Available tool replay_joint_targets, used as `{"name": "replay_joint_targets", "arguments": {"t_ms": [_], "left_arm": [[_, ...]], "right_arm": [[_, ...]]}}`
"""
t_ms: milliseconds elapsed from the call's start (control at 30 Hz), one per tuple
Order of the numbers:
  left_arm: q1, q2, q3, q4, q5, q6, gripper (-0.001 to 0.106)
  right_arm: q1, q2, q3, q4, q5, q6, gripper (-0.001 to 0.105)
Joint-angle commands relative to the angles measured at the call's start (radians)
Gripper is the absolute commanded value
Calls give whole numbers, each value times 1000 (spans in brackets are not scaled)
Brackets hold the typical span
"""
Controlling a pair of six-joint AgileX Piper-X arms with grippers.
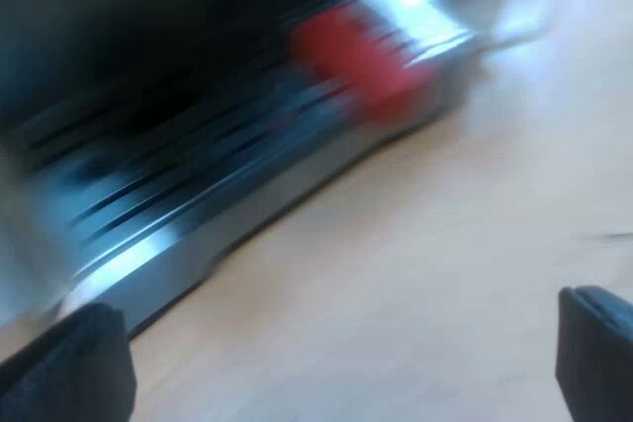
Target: Place mug into machine
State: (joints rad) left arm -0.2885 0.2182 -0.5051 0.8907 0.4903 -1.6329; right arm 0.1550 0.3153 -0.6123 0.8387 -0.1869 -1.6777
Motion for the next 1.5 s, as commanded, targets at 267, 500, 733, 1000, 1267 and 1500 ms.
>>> {"name": "replay_joint_targets", "arguments": {"t_ms": [267,500,733,1000,1267,1500], "left_arm": [[-63,-2,84,-172,178,8,88],[-62,1,205,-313,181,8,88],[-62,33,267,-416,181,8,88],[-62,164,281,-523,181,8,88],[-62,289,282,-583,181,8,88],[-62,364,282,-623,181,8,88]], "right_arm": [[181,76,-11,11,135,-10,78],[316,190,-6,-63,342,8,78],[369,301,41,-243,434,90,78],[372,399,144,-467,494,137,78],[372,500,222,-686,535,134,78],[372,690,240,-899,624,129,78]]}}
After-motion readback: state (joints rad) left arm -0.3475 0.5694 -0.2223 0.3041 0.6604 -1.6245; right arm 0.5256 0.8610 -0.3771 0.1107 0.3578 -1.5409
